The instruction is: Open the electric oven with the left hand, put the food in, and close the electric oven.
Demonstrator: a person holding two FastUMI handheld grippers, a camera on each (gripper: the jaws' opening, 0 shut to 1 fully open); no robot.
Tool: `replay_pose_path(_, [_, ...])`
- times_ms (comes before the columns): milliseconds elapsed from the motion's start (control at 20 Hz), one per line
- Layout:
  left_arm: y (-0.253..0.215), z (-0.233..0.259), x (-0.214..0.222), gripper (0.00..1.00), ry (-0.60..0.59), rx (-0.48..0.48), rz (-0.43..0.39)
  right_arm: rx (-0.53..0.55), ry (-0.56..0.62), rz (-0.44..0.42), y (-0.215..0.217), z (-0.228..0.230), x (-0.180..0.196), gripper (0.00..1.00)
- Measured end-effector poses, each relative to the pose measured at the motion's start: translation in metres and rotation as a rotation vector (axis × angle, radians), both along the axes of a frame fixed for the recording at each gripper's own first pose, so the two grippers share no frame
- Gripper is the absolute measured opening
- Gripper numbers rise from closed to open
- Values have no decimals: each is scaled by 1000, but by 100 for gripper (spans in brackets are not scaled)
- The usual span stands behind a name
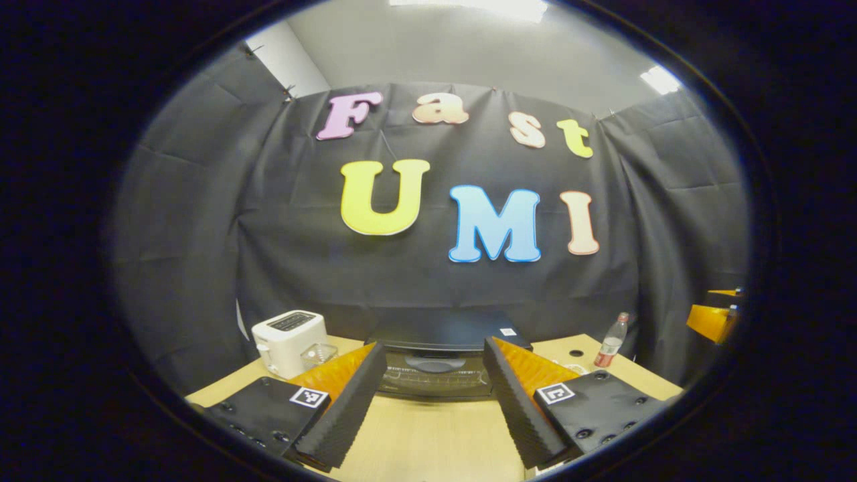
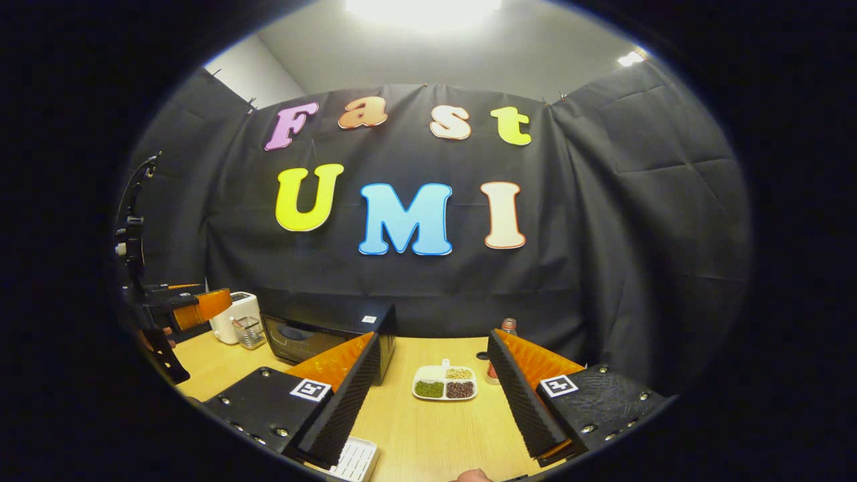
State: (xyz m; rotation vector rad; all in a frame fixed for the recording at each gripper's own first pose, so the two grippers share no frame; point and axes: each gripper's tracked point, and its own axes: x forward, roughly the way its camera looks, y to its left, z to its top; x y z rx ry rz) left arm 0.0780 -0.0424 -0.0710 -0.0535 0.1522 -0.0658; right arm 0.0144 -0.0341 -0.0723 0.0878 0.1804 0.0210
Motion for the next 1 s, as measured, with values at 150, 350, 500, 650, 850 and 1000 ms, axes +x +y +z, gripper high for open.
replay_pose_path(150, [1, 23, -39, 100, -21, -14, 30, -26, -37, 30, -3, 9, -6, 98])
replay_pose_path(350, [8, 44, -74, 93, -47, 4, 44, -64, -108, 35, -3, 34, -27, 98])
replay_pose_path(500, [15, 55, -92, 98, -94, 17, 47, -66, -127, 14, -2, 42, -35, 98])
replay_pose_path(650, [25, 51, -108, 100, -108, -2, 45, -40, -126, 9, 5, 42, -46, 98])
replay_pose_path(850, [41, 45, -114, 100, -90, -11, 51, -55, -129, -5, 9, 40, -54, 98])
replay_pose_path(1000, [54, 47, -115, 100, -86, -6, 57, -31, -143, -7, 16, 49, -56, 98])
